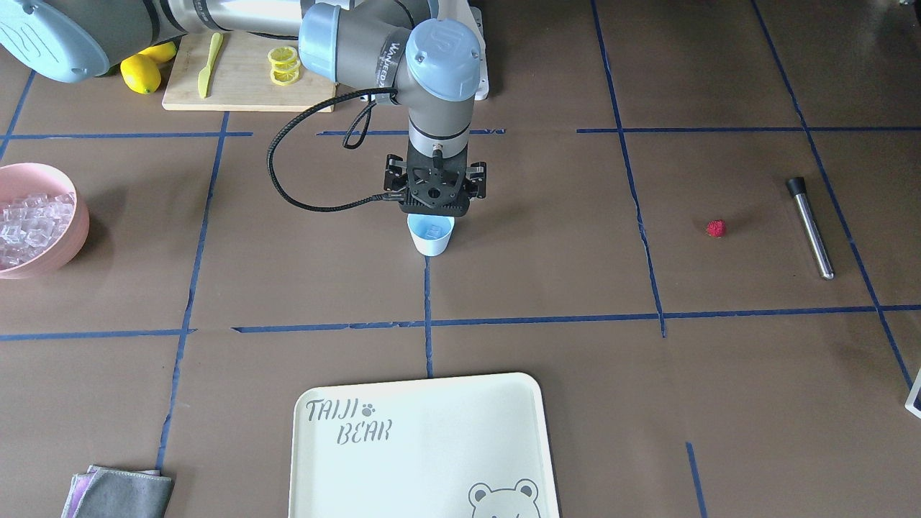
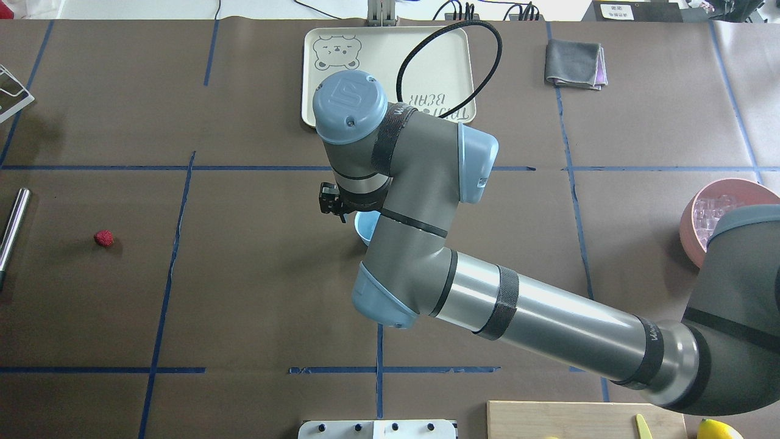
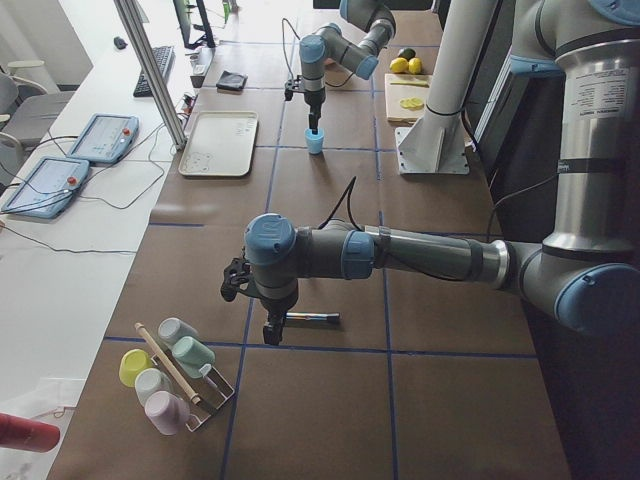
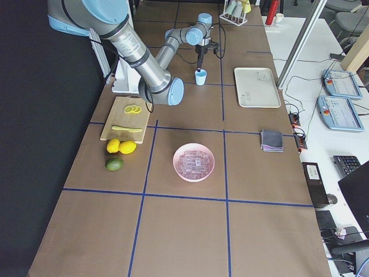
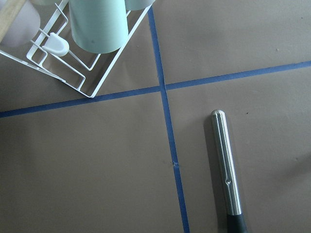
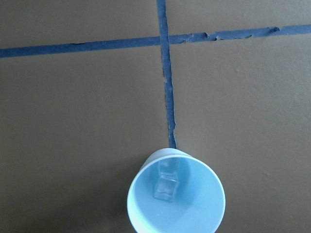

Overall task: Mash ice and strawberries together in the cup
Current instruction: 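Lower the right gripper into the cup mouth and release the cube, then move the empty right gripper back over the pink bowl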

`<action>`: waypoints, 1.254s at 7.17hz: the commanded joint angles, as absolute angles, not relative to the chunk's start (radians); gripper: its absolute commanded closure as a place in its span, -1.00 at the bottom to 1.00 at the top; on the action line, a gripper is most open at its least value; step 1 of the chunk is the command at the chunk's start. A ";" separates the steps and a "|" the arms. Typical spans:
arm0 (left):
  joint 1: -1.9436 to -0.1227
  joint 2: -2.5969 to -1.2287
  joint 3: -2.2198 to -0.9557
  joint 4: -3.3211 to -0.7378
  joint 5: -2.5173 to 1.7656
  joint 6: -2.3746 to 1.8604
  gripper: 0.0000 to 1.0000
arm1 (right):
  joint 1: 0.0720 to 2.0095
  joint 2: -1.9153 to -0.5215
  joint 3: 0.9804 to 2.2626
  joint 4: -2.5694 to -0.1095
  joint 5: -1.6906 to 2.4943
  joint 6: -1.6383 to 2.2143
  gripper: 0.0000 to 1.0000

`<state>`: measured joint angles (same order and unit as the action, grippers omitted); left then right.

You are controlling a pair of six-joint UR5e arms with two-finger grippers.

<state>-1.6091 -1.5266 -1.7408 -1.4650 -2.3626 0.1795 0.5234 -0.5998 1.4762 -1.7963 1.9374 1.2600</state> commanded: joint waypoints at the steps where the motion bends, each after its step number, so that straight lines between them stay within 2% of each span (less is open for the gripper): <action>1: -1.609 -1.528 -1.740 -1.465 -2.362 0.179 -1.00 | 0.532 -0.616 1.511 -1.798 1.937 1.246 -0.98; 2: -1.609 -1.528 -1.738 -1.465 -2.364 0.179 -1.00 | 0.561 -0.673 1.604 -1.801 1.942 1.244 -0.98; 3: -1.609 -1.528 -1.738 -1.466 -2.364 0.179 -1.00 | 0.602 -0.783 1.761 -1.816 1.950 1.243 -0.98; 4: -1.609 -1.528 -1.741 -1.466 -2.362 0.179 -1.00 | 0.654 -0.949 1.957 -1.818 1.956 1.236 -0.98; 5: -1.609 -1.529 -1.743 -1.465 -2.364 0.179 -1.00 | 0.729 -1.065 2.086 -1.844 1.989 1.194 -0.98; 7: -1.609 -1.529 -1.750 -1.465 -2.362 0.178 -1.00 | 0.843 -1.266 2.214 -1.842 2.005 1.026 -0.98; 9: -1.609 -1.529 -1.755 -1.465 -2.364 0.178 -1.00 | 1.031 -1.461 2.229 -1.838 2.110 0.721 -0.99</action>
